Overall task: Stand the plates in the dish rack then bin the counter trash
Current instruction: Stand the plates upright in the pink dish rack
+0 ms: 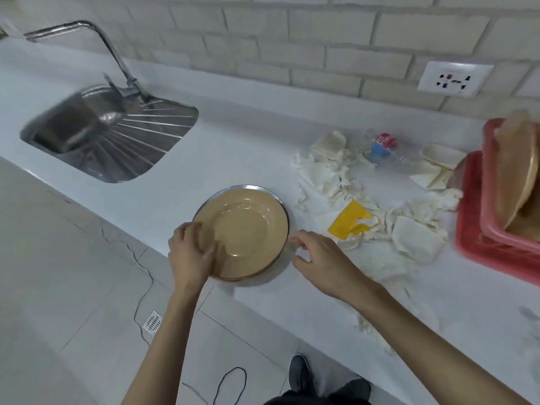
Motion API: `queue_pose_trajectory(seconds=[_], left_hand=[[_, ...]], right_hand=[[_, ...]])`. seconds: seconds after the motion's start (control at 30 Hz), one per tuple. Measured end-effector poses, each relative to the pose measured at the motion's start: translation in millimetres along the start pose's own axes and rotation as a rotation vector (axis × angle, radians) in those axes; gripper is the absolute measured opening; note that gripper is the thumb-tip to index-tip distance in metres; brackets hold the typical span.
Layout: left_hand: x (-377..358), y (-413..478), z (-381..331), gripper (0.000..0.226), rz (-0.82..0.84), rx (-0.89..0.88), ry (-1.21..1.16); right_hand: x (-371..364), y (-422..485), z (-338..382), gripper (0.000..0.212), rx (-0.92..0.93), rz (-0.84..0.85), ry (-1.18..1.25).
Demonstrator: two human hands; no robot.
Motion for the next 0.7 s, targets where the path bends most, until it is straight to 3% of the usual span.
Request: queue_pose_trajectory(seconds=[0.17,0.4,0.5,0.6,0.7], left_hand=[[-5.5,12.4,13.4,0.069,0.061,-0.008,-0.162],[4.9,5.8,9.8,0.064,-0.029,-0.013,-0.372],[11.1,-0.8,5.8,0.059,-0.085,-0.013,-0.456],[22.5,-11.4,-10.3,0.055,-0.129,-0.005,-0.552],[26.7,-26.0,-37.6,0.052,-0.124,-0.065,-0.639]], right_hand=[[-31.3,13.1,-1.4,0.061,-0.107,0.023,0.01],[-44.4,10.8,1.5,0.051,-0.103,-0.083,0.25],[-42.7,7.9,1.9,0.054,-0.05,-0.117,0.236],[-26.7,-0.6,4.6,0.058,0.001,-0.221,0.237],[8.7,-19.6,8.5,0.056,0.04,-0.391,0.443]])
Point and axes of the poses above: each hand's wrist, its own y-axis towards the middle knuckle, its own x-axis out of the back of the hand, z = x × y, the point moved 4 cm from there along y, towards the middle knuckle, and after that the axes turned 14 degrees about y, right-handed, at the moved point
